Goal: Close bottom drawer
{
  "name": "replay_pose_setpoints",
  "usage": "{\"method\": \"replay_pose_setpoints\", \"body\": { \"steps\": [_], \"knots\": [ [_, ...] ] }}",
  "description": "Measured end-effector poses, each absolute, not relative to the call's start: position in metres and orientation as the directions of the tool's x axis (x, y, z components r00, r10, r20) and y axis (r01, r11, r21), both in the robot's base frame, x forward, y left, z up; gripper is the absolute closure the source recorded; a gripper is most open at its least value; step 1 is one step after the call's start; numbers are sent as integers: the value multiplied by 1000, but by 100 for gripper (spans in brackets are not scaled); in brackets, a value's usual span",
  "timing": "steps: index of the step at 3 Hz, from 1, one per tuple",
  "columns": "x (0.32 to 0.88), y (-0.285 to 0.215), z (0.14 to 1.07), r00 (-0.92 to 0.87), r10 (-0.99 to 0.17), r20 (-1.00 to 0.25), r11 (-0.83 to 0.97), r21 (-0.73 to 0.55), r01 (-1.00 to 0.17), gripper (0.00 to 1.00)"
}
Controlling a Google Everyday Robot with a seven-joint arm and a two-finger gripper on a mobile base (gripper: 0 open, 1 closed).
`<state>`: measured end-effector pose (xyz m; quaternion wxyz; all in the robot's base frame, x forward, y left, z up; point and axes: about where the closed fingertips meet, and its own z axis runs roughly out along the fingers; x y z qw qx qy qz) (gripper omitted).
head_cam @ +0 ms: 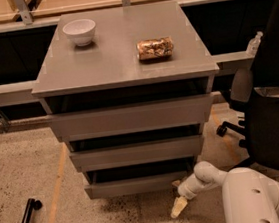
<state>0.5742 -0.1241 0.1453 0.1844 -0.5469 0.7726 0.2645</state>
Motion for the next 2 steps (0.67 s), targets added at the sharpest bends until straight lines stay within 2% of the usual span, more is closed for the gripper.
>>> {"method": "replay_pose_setpoints", "body": {
  "steps": [1,2],
  "knots": [
    [574,-124,145,-334,-748,-574,262,207,-943,0],
    [577,-118,143,-333,-738,-587,270,195,-943,18]
  ]
}}
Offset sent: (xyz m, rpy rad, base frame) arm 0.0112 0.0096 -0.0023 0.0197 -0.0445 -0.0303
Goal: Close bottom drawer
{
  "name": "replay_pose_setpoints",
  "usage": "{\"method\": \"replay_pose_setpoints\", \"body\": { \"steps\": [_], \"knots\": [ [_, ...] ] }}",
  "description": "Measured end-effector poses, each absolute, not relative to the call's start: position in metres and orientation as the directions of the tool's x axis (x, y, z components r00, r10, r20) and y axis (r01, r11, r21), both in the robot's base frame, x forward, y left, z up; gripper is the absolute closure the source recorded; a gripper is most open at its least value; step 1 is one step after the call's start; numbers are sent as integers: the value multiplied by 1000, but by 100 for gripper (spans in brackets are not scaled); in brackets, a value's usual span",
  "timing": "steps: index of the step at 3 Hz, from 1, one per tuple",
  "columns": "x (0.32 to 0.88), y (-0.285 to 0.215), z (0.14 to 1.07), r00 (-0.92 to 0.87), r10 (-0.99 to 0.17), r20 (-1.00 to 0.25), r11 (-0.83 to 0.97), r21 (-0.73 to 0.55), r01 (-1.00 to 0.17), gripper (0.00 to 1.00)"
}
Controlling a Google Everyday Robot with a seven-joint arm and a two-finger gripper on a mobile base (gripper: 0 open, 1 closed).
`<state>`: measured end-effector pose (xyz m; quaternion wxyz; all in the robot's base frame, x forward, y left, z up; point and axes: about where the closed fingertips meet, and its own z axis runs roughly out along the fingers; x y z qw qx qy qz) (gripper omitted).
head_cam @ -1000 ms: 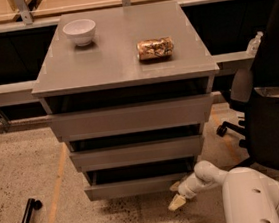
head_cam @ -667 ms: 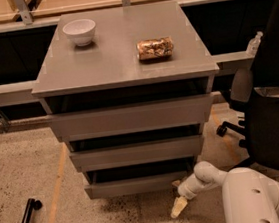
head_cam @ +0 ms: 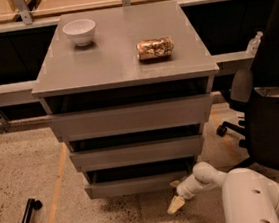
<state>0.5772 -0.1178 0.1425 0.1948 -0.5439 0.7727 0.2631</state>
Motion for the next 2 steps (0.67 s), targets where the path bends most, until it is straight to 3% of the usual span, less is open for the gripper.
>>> {"method": "replay_pose_setpoints", "body": {
  "steps": [1,2],
  "knots": [
    [602,-113,146,-286,-730,-621,277,115,-954,41],
    [636,-115,160,-226,-732,-643,288,8,-958,72]
  ]
}}
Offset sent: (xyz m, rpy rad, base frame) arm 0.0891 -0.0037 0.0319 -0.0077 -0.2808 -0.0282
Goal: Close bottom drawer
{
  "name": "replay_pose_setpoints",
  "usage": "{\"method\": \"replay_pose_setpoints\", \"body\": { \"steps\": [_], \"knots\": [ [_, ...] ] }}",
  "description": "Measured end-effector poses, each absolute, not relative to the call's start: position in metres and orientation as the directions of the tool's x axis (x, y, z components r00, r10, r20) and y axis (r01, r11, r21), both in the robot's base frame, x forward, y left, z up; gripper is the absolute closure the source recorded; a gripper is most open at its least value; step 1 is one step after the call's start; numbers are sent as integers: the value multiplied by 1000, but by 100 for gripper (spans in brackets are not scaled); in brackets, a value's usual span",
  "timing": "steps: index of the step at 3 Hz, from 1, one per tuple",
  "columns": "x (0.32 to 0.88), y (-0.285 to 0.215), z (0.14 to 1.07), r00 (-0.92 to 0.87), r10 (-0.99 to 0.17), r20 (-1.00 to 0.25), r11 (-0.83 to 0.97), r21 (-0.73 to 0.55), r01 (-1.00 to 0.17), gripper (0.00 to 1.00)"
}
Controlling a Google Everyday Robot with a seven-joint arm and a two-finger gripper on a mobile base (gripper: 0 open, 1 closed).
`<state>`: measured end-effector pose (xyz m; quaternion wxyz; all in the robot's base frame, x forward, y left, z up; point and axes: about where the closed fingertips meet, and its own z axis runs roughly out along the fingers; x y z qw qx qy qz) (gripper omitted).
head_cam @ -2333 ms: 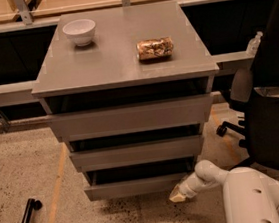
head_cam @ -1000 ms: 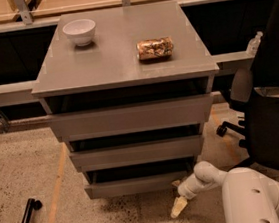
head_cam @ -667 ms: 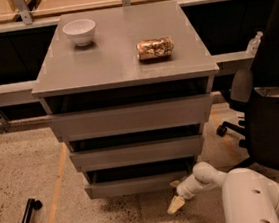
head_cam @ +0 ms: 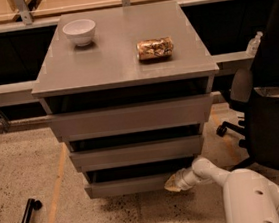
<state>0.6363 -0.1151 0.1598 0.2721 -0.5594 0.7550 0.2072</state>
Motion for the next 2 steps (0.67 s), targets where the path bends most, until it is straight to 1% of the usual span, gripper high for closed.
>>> {"method": "replay_pose_setpoints", "body": {
  "steps": [1,2],
  "knots": [
    [652,-117,166,-201,-733,-650,300,-44,-953,96],
    [662,-120,168,-192,-731,-655,319,-78,-945,100]
  ]
}}
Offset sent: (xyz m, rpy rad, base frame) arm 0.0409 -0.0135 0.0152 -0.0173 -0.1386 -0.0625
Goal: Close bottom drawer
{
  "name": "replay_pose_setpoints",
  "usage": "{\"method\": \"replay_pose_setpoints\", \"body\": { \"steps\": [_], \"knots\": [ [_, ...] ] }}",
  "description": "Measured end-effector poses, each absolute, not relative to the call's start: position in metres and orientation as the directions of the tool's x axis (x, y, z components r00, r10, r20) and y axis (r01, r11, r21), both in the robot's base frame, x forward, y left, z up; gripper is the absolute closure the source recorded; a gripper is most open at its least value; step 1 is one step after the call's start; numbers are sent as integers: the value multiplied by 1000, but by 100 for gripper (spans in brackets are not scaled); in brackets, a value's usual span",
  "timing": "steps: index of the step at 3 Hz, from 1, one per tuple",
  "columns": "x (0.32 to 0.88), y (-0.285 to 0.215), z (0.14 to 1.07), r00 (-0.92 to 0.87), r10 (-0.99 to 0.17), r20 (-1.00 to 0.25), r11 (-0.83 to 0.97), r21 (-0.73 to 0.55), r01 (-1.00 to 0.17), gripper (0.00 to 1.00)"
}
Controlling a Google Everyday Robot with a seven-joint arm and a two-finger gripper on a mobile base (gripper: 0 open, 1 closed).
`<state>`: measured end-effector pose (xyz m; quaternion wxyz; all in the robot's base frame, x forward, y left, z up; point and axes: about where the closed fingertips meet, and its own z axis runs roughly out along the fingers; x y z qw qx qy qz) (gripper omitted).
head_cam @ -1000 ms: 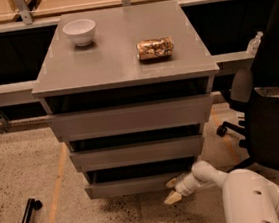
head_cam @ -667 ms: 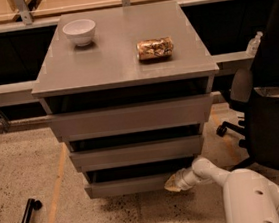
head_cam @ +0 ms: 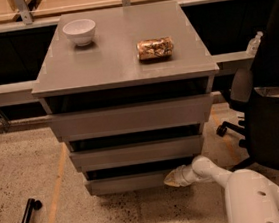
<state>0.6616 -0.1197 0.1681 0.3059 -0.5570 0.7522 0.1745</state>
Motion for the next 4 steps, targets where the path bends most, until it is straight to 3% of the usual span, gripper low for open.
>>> {"method": "replay_pose_setpoints", "body": {
  "steps": [1,4],
  "knots": [
    [660,-117,166,-193,-731,-655,315,-73,-946,81],
    [655,-110,161,-193,-729,-657,308,-63,-949,12]
  ]
}}
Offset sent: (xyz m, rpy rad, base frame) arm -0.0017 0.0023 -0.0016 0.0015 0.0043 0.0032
